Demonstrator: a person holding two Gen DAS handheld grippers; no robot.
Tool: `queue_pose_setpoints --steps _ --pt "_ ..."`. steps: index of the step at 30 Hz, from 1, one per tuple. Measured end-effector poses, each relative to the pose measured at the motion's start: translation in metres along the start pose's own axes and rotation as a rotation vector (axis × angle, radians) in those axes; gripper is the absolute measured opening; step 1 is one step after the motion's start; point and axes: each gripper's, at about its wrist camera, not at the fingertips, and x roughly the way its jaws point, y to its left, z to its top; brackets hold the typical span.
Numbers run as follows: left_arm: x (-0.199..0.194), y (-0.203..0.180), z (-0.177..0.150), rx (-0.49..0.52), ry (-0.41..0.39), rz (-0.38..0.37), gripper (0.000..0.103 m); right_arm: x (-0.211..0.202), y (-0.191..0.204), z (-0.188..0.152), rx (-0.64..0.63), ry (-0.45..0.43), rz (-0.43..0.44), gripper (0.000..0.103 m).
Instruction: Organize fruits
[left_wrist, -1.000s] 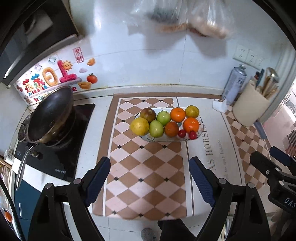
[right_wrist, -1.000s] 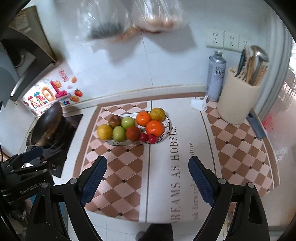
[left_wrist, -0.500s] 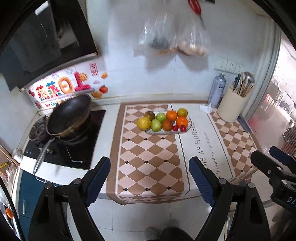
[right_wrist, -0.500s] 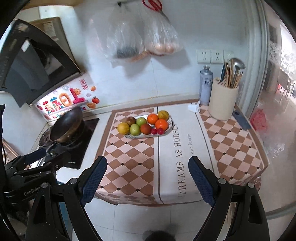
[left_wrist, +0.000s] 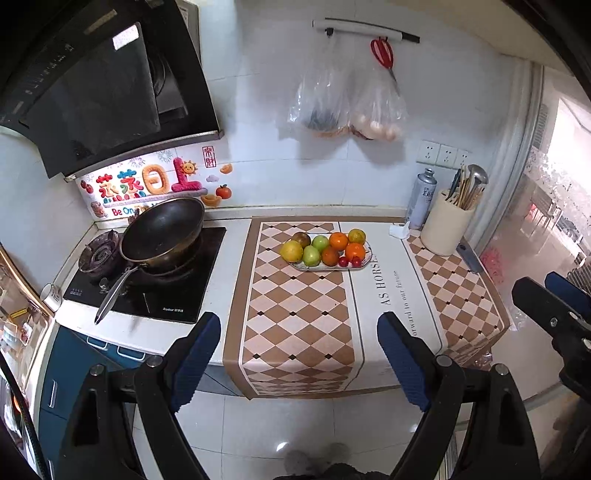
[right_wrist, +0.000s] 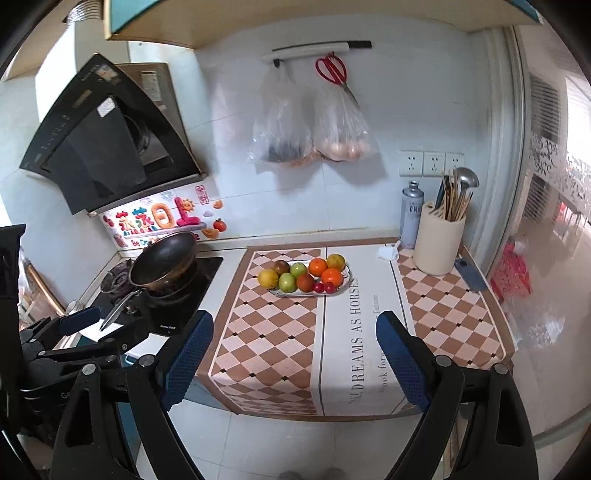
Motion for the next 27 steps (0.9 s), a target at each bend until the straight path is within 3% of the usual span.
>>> queue_pose_setpoints --steps 13,27 --pt "-0.014 -0.005 -0.01 -0.021 -0.007 0.004 0.087 -0.008 -0.003 -0.005 -0.013 0.02 0.052 0.092" --pt "0.024 -0.01 0.012 -0.04 -0.012 0.052 0.087 0.046 -0.02 0.018 0.023 0.027 0.016 0.092"
